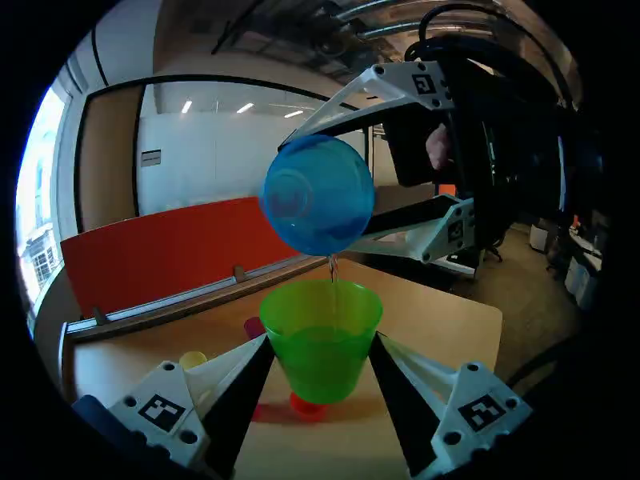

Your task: Pour water

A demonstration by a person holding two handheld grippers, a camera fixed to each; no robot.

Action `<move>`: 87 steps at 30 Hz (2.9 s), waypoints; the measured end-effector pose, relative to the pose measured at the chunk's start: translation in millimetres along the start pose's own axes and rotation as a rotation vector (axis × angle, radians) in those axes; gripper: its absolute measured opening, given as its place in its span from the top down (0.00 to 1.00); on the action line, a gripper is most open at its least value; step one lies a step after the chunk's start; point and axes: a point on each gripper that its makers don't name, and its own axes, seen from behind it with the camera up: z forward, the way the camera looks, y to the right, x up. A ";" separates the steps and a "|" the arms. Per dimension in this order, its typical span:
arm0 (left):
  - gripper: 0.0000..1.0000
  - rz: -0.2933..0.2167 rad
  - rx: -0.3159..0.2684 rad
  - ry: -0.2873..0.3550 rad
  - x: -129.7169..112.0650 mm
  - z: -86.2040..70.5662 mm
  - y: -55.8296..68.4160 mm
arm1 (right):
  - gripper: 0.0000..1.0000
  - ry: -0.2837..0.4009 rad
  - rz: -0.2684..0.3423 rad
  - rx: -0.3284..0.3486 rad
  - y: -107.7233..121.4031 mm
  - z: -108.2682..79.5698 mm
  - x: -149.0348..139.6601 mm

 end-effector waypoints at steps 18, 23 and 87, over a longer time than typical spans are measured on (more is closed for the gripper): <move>0.19 0.003 -0.002 0.001 1.1 0.3 1.1 | 0.12 -0.008 -0.037 -0.017 3.9 -3.3 0.0; 0.19 0.003 -0.001 0.000 -0.3 0.7 1.2 | 0.12 -0.011 -0.037 -0.018 1.8 -7.7 5.7; 0.19 0.001 0.025 0.003 2.5 -4.1 -6.8 | 0.12 0.019 0.572 0.013 -20.6 12.6 -11.8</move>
